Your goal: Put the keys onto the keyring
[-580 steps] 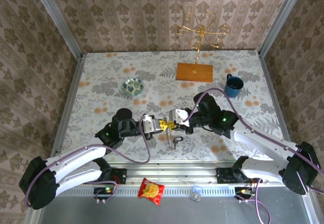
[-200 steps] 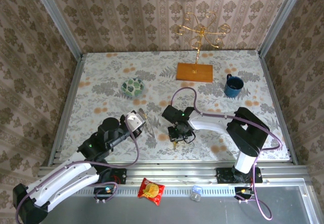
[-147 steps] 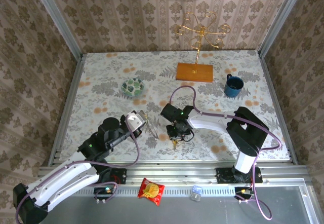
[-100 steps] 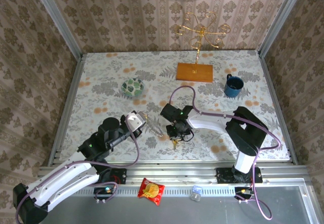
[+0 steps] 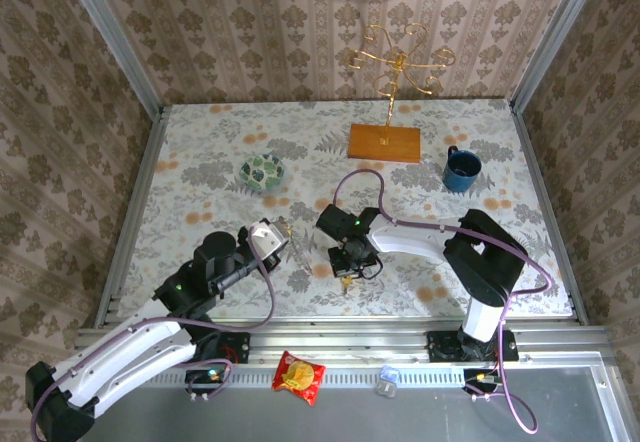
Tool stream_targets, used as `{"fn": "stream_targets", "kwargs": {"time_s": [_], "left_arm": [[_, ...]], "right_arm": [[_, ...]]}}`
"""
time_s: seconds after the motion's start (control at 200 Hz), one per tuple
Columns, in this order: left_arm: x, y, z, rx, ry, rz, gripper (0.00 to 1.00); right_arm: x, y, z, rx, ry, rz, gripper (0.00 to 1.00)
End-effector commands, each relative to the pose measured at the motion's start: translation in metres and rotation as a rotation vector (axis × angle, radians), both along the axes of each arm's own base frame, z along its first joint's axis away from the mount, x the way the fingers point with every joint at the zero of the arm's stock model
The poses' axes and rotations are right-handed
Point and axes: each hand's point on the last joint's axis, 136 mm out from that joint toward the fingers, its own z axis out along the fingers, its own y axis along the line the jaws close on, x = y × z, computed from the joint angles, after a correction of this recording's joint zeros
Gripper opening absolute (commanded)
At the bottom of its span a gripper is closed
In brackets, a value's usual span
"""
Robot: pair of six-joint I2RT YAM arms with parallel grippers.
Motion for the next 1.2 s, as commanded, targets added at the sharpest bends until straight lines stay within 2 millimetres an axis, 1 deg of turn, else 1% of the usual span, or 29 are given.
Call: {"fn": "stream_targets", "kwargs": {"time_s": [0.0, 0.085, 0.27, 0.295, 0.305, 0.315, 0.33, 0.445, 0.54, 0.64, 0.715, 0.83, 0.915, 1.095, 1.195], "left_arm": [[0.000, -0.002, 0.009, -0.035, -0.012, -0.011, 0.00], [-0.001, -0.003, 0.011, -0.039, -0.011, -0.017, 0.00], [-0.007, -0.011, 0.010, -0.057, 0.023, -0.063, 0.00], [-0.008, -0.013, 0.010, -0.058, 0.031, -0.077, 0.00], [-0.008, -0.014, 0.010, -0.059, 0.036, -0.080, 0.00], [-0.009, -0.015, 0.009, -0.060, 0.039, -0.087, 0.00], [-0.010, -0.016, 0.010, -0.063, 0.045, -0.095, 0.00], [-0.022, -0.030, 0.009, -0.082, 0.099, -0.188, 0.00], [-0.031, -0.042, 0.008, -0.088, 0.163, -0.266, 0.00], [-0.032, -0.051, 0.005, -0.096, 0.239, -0.288, 0.00], [-0.032, -0.057, 0.004, -0.111, 0.282, -0.299, 0.00], [-0.034, -0.063, 0.008, -0.142, 0.316, -0.320, 0.00], [-0.034, -0.065, 0.011, -0.157, 0.327, -0.329, 0.00], [-0.034, -0.069, 0.012, -0.180, 0.356, -0.337, 0.00], [-0.033, -0.071, 0.012, -0.182, 0.369, -0.331, 0.00]], "right_arm": [[0.004, -0.003, 0.018, -0.013, -0.039, 0.026, 0.00], [0.009, -0.003, 0.038, 0.022, -0.108, 0.062, 0.00], [0.016, -0.002, 0.094, 0.166, -0.334, 0.195, 0.00], [0.016, -0.001, 0.102, 0.193, -0.368, 0.223, 0.00], [0.015, -0.001, 0.101, 0.195, -0.371, 0.235, 0.00], [0.016, 0.000, 0.109, 0.218, -0.398, 0.243, 0.00], [0.016, 0.002, 0.117, 0.242, -0.427, 0.261, 0.00], [0.013, 0.005, 0.150, 0.333, -0.595, 0.422, 0.00], [0.011, 0.003, 0.170, 0.358, -0.747, 0.560, 0.00], [0.006, 0.004, 0.189, 0.385, -0.912, 0.699, 0.00], [-0.001, 0.007, 0.195, 0.396, -0.990, 0.801, 0.00], [-0.010, 0.009, 0.193, 0.377, -1.045, 0.953, 0.00], [-0.012, 0.013, 0.194, 0.365, -1.076, 1.032, 0.00], [-0.006, 0.022, 0.197, 0.357, -1.106, 1.070, 0.00], [-0.008, 0.027, 0.196, 0.379, -1.091, 1.087, 0.00]]}}
